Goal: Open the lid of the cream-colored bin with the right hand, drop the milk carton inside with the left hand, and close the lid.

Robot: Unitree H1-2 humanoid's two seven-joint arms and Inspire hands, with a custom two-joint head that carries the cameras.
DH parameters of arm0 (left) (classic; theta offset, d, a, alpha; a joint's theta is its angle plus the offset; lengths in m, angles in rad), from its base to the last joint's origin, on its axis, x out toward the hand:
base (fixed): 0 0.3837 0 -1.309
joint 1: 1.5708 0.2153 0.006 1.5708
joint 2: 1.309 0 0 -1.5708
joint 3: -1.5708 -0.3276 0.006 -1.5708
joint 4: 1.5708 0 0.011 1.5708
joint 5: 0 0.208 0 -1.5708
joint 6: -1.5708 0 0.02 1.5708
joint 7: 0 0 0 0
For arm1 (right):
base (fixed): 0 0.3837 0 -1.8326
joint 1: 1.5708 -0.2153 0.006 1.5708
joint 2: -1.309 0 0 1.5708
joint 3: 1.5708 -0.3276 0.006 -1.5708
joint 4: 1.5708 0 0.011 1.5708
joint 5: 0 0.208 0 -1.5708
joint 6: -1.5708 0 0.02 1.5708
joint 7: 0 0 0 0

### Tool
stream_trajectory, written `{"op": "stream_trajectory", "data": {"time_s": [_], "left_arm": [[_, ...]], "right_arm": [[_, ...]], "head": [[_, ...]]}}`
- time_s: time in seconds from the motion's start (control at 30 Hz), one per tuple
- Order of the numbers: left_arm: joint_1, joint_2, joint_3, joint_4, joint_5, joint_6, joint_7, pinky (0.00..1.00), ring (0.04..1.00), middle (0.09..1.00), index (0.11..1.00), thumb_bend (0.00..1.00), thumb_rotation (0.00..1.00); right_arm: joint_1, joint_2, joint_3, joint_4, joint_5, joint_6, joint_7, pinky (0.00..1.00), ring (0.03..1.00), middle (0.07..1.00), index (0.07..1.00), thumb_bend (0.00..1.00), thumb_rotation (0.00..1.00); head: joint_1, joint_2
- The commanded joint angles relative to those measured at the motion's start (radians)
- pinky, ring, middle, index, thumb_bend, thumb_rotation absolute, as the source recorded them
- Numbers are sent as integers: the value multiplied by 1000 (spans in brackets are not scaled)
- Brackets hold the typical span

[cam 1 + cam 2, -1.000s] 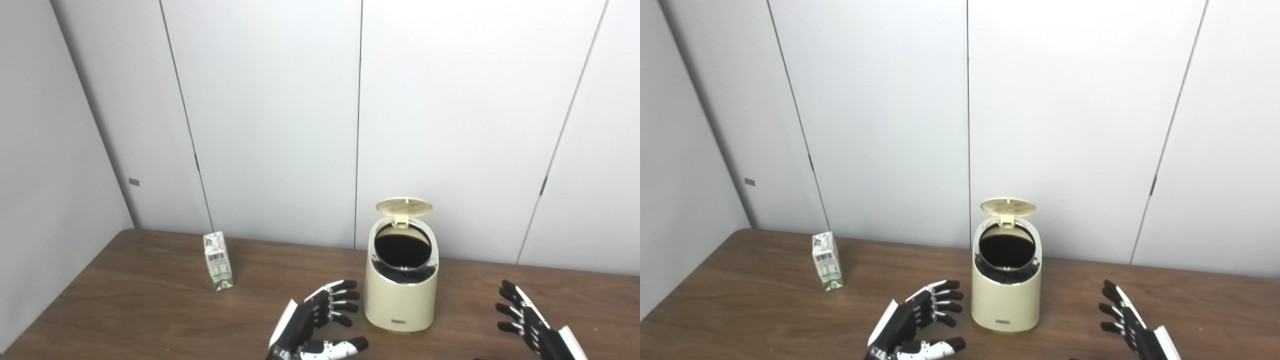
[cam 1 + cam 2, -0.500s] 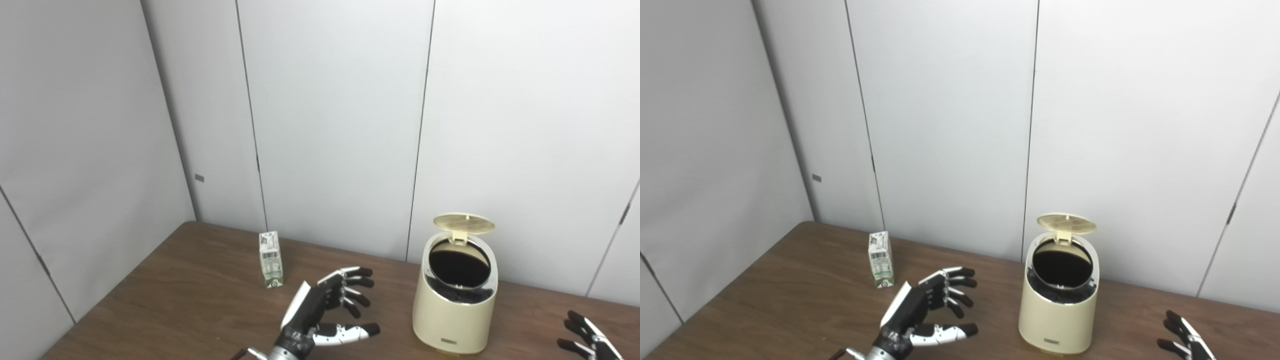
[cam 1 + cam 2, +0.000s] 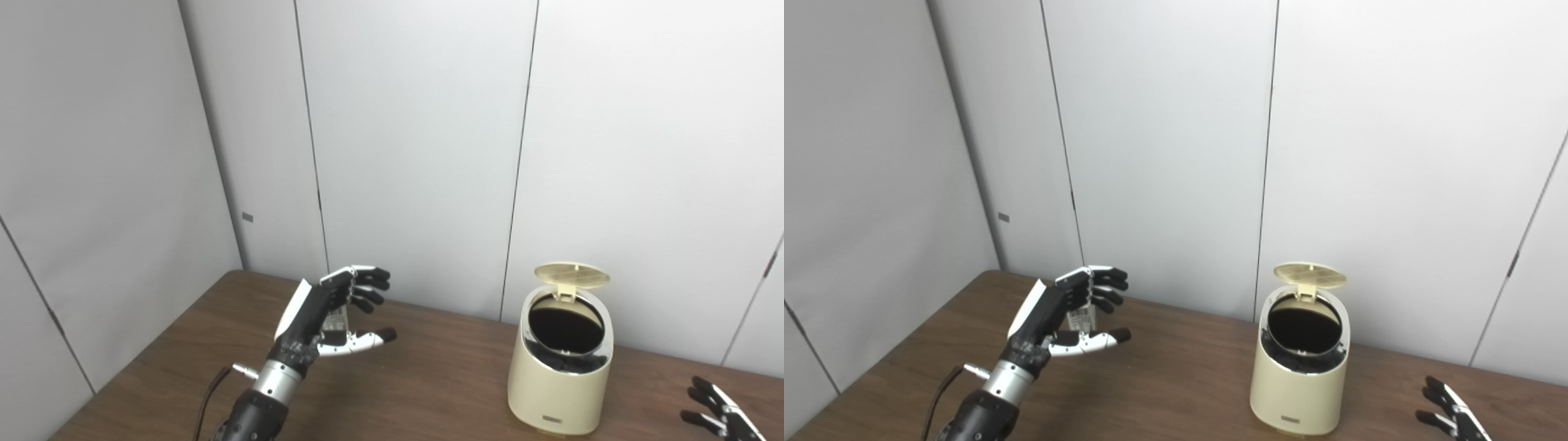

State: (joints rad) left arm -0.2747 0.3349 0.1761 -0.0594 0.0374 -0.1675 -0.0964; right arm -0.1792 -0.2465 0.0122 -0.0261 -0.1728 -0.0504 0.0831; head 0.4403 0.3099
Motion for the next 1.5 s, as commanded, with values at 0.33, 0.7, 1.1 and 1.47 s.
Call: {"op": "stream_trajectory", "data": {"time_s": [0.33, 0.7, 1.1, 1.47], "left_arm": [[-136, 135, 79, 101, -19, -99, 22, 575, 655, 710, 747, 777, 108], [-198, 177, 86, 309, 12, -205, 50, 664, 741, 739, 746, 824, 77], [-208, 192, 65, 466, -28, -215, 21, 838, 862, 853, 838, 888, 167], [-255, 184, 42, 684, 0, -279, 59, 835, 865, 864, 872, 963, 260]], "right_arm": [[-37, -8, -4, -32, 8, -22, 3, 535, 797, 899, 909, 874, 415], [-34, -7, 0, -35, 11, -19, 9, 541, 781, 890, 905, 890, 426], [-34, -25, -13, -33, 26, -38, 22, 528, 751, 867, 898, 891, 425], [-23, -34, -13, -46, 25, -22, 29, 512, 753, 870, 898, 892, 424]], "head": [[-3, 9], [-11, 11], [-10, 23], [-18, 30]]}}
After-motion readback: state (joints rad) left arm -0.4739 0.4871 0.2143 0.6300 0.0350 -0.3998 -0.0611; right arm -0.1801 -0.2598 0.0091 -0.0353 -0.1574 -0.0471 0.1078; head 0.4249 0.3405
